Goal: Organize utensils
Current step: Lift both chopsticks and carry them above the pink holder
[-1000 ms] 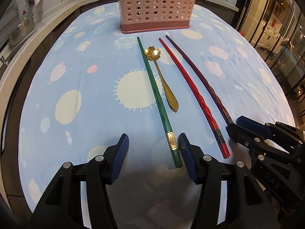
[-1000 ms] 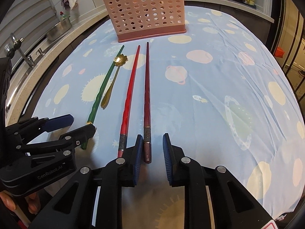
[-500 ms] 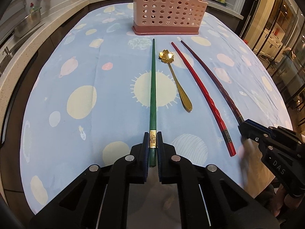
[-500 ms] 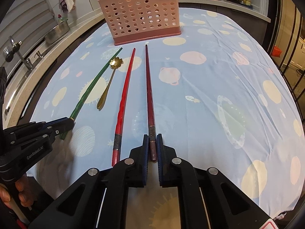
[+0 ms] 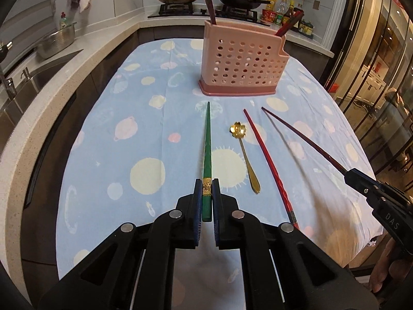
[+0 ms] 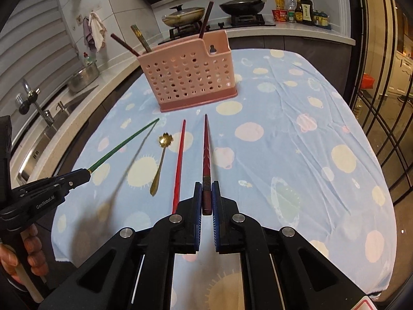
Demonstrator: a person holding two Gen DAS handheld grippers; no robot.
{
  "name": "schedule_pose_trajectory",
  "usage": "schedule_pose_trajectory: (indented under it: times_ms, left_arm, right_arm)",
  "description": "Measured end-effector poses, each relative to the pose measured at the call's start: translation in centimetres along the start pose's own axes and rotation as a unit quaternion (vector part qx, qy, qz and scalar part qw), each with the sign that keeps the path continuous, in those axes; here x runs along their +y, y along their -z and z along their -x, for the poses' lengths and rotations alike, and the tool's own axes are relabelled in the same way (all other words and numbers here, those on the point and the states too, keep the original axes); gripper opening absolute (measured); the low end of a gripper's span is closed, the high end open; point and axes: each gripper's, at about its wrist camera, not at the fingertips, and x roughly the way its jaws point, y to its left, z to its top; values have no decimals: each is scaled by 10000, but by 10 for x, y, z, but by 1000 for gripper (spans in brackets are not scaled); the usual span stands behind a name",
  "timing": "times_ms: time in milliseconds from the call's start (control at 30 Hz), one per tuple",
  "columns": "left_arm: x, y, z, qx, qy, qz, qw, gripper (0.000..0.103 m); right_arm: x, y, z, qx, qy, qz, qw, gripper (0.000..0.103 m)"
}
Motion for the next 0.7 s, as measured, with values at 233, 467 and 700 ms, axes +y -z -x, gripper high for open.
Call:
schedule_pose_trajectory:
  times_ms: [233,467,700]
  left_arm:
    - [3,-31,29,-454,8,42,9990,7]
    - [3,-67,48,-938,-24,35,9956,7]
    - [-2,-100,62,-1310,50,-23,9914,7]
  right_arm:
    - [-6,-40,35,-645,-95,-125,9978,7]
    - [-4,-77,52,-1097,-258,-144,9935,7]
    - [4,-106,63,-1399,-392,-74,9894,7]
